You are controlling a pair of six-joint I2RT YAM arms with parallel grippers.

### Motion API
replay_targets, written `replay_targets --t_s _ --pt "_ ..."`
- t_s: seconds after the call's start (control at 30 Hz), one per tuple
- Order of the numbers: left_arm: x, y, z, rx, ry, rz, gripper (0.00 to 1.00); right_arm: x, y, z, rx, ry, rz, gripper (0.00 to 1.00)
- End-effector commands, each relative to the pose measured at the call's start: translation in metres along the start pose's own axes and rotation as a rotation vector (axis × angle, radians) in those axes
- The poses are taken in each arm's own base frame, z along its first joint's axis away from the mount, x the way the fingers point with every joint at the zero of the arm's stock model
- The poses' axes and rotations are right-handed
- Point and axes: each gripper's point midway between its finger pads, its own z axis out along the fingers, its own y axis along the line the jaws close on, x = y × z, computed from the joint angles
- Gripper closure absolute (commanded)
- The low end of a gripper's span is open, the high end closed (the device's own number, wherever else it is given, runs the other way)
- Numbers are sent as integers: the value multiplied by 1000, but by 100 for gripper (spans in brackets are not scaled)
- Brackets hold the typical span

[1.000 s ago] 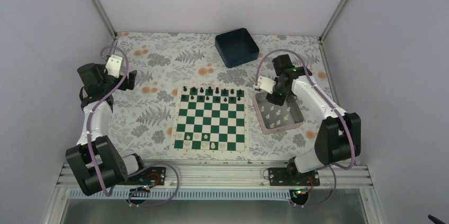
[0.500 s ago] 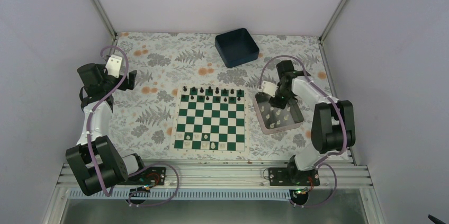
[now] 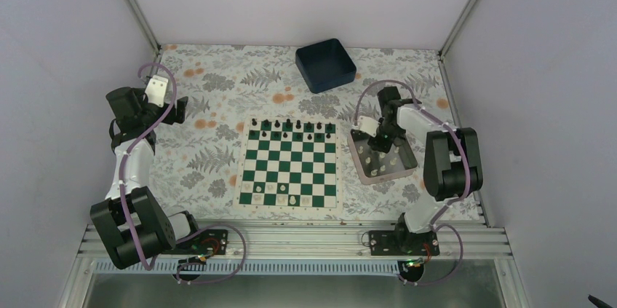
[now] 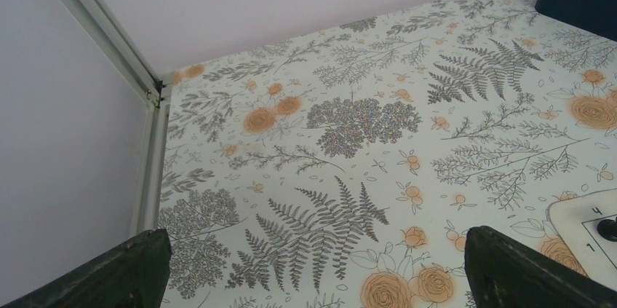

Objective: Set up the chess pieces on the board
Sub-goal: Pick up the chess piece from the storage box, then place the chess piece on the chessboard.

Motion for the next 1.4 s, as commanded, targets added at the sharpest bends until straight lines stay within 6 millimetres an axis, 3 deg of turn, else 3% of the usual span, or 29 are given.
replay_targets --t_s 0.0,0.27,0.37,0.47,0.63,0.83,0.93,1.03,1.2,1.37 --pt "-2 -1 -2 9 -12 -5 0 5 3 7 -22 -1 0 73" --pt "-2 -1 -3 8 -13 -4 0 5 1 4 -8 -7 8 90" --pt "-1 -1 -2 7 -11 -5 0 0 -2 -9 8 -23 5 94" --pt "-1 -1 -2 9 -10 -6 0 -14 -7 -42 64 -54 -14 96" --pt "-1 -1 -2 10 -10 -5 0 -58 13 -91 130 -78 -121 96" --pt "-2 -1 -3 7 -13 -4 0 -134 76 -122 136 -124 -316 95" --pt "-2 -1 -3 4 -13 -4 0 -166 120 -118 95 -141 -435 95" --pt "-3 0 -3 1 -14 -3 0 -184 160 -99 43 -123 -536 94" --pt "-3 0 -4 -1 -14 -3 0 -193 206 -59 -34 -70 -645 93" --pt "-2 0 -3 2 -12 -3 0 -188 235 -26 -92 -34 -706 93"
